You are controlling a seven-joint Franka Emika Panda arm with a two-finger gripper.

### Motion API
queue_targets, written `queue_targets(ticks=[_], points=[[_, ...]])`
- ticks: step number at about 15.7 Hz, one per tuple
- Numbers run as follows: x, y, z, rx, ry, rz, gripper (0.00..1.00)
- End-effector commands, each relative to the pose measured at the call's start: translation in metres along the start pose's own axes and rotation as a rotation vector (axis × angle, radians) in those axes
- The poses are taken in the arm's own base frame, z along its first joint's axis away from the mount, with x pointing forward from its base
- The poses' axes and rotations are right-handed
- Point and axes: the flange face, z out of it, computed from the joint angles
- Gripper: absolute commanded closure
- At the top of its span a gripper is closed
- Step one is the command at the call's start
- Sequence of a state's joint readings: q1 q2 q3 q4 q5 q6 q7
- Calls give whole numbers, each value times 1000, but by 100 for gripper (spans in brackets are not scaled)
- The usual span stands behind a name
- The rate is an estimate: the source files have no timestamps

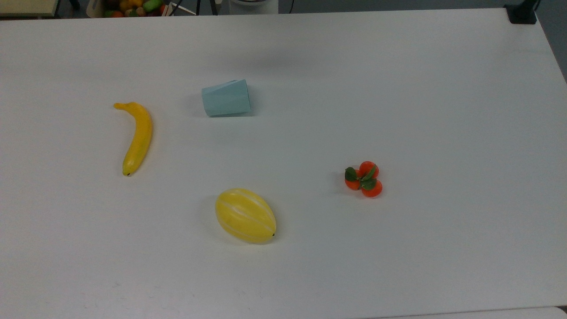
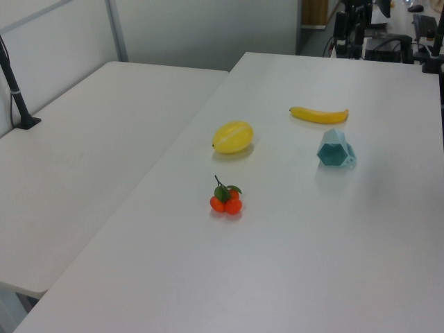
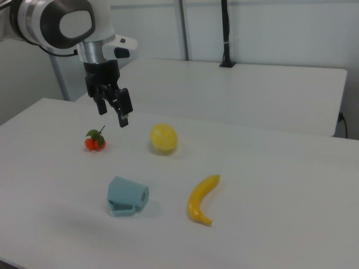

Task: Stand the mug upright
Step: 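Move the open gripper down over the light blue mug lying sideways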

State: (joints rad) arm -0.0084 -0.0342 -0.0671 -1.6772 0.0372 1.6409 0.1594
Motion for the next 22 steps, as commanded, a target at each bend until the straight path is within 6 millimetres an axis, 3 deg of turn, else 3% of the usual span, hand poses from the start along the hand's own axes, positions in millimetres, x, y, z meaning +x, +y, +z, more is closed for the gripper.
queue_targets(ticks=[1,11,16,22], points=[[6,-12,10,5,-22,-43,0],[13,-17,26,0,-47,-135,0],[15,-65,56,-128,-55,-208,0],[0,-100,106,-272,-87,-321,0]])
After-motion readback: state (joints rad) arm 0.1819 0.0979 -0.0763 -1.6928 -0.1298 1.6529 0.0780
